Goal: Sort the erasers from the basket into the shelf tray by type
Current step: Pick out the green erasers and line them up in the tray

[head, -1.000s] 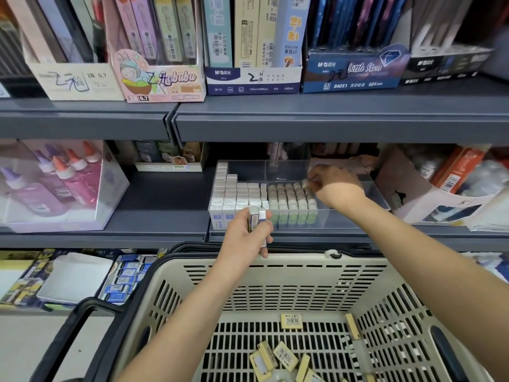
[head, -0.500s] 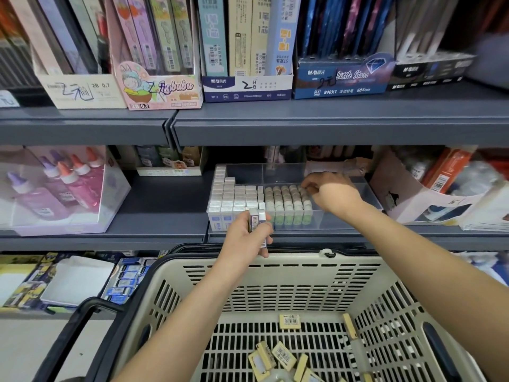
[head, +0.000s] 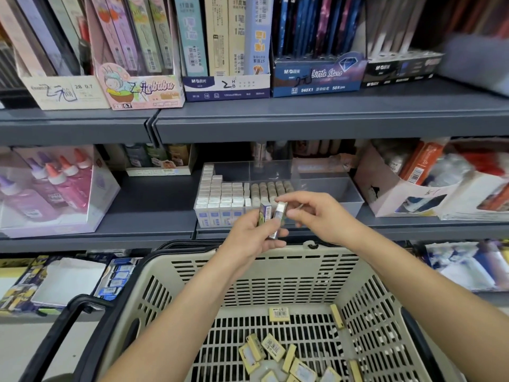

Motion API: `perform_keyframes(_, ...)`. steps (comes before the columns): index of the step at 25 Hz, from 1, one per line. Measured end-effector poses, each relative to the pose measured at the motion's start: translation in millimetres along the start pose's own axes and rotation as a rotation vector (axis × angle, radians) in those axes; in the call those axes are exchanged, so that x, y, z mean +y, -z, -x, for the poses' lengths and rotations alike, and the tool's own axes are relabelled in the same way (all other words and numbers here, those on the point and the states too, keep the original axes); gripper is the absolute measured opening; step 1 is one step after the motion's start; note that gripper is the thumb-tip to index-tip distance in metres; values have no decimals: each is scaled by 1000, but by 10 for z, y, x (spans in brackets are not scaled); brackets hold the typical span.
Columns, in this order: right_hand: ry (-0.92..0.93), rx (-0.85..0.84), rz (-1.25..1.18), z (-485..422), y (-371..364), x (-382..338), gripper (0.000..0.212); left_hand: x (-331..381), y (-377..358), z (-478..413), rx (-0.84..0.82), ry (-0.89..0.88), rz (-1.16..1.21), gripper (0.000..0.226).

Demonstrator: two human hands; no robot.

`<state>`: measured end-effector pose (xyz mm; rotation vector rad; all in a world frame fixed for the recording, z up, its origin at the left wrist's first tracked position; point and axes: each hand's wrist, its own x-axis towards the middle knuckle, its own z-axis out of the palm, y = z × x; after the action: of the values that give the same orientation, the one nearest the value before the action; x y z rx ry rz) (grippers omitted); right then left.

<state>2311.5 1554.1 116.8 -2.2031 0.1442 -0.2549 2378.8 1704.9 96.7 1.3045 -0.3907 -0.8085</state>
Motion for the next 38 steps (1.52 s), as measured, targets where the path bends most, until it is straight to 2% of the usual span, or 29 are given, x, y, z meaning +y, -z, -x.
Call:
perform_keyframes(3, -35, 9, -38, 43, 69, 15, 20, -27, -64, 8, -17, 32, -41, 10)
perform_keyframes(5, -58, 18, -30, 35, 159, 20, 12, -41, -68, 4, 47, 13, -90, 9)
perform_keyframes(8, -86, 187, 5, -59, 362, 48, 5, -15, 23, -15, 178, -68, -253, 13)
perform_keyframes(11, -103, 335, 255, -184, 468, 94, 13, 5, 99, -22, 191, -82, -304, 18)
perform_keyframes(15, -39, 261, 472, -223, 455, 101, 18, 10, 69, -22, 189, 11, -193, 6)
perform_keyframes(20, 27, 183, 554, -276, 430, 59, 17, -32, 64, -30, 208, -33, -247, 5)
perform_keyframes(26, -54, 169, 530, -379, 449, 84, 19, -54, 101, -31, 240, -122, -315, 19)
perform_keyframes(31, -70, 138, 600, -395, 496, 130, 16, -59, 100, -61, 252, -100, -324, 23)
perform_keyframes(34, -109, 55, 619, -389, 361, 218, 16, -59, 77, -87, 243, -70, -295, 32)
perform_keyframes(38, -139, -19, 639, -338, 215, 349, 24, -28, 53, -77, 213, -64, -168, 34)
